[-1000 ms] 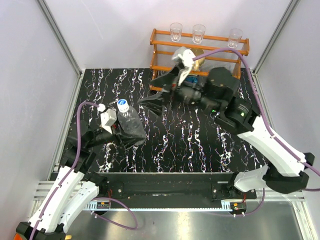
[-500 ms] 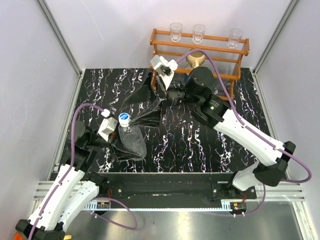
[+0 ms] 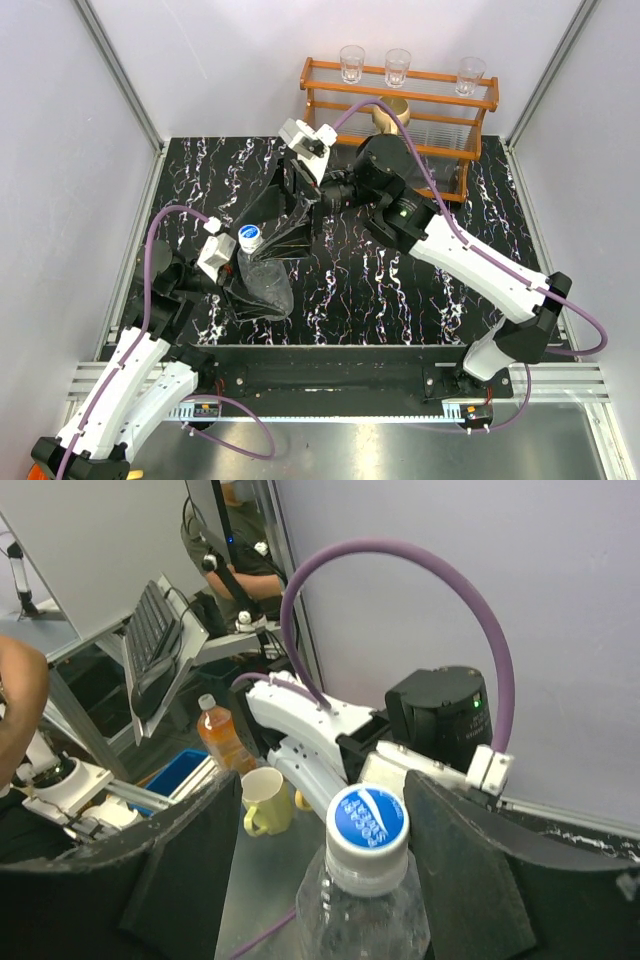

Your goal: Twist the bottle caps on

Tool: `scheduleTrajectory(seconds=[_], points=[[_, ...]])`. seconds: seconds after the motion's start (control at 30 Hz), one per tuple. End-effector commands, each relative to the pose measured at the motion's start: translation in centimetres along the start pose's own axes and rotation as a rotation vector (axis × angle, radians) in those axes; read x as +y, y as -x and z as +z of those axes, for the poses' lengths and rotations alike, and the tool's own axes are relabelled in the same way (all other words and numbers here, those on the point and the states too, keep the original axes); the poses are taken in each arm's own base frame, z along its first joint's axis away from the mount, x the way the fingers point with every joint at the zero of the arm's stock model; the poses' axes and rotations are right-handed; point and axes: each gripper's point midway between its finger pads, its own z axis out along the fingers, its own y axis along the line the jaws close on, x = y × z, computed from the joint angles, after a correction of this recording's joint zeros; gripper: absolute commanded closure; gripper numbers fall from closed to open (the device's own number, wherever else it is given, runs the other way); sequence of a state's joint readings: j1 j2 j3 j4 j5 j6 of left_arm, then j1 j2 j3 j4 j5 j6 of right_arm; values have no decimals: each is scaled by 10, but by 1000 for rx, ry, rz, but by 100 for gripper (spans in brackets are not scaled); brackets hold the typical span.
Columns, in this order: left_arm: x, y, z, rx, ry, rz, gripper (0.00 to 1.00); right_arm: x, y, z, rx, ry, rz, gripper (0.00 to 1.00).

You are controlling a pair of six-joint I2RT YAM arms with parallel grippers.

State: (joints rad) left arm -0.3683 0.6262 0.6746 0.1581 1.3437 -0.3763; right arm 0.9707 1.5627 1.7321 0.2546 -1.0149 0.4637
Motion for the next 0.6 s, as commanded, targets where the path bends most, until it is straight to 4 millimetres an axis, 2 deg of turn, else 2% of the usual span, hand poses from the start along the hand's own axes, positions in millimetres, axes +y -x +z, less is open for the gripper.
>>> scheduleTrajectory(seconds=[0.0,0.37,0.43,0.47,0.5,0.57], points=[[3,14,1,-25,20,68,52,12,-1,13,46,29,-50,28],[9,16,1,-37,57,71,52,0,-12,11,95,-62,-42,51],[12,16,1,-40,70,68,52,-1,-12,12,103,-75,-64,60],[13,16,0,-40,78,69,52,-5,-18,11,128,-109,-43,64],[14,16,0,-40,82,70,52,-5,-14,11,130,-126,-60,72],[17,17,0,-45,106,75,52,-15,-28,10,188,-202,-68,81]])
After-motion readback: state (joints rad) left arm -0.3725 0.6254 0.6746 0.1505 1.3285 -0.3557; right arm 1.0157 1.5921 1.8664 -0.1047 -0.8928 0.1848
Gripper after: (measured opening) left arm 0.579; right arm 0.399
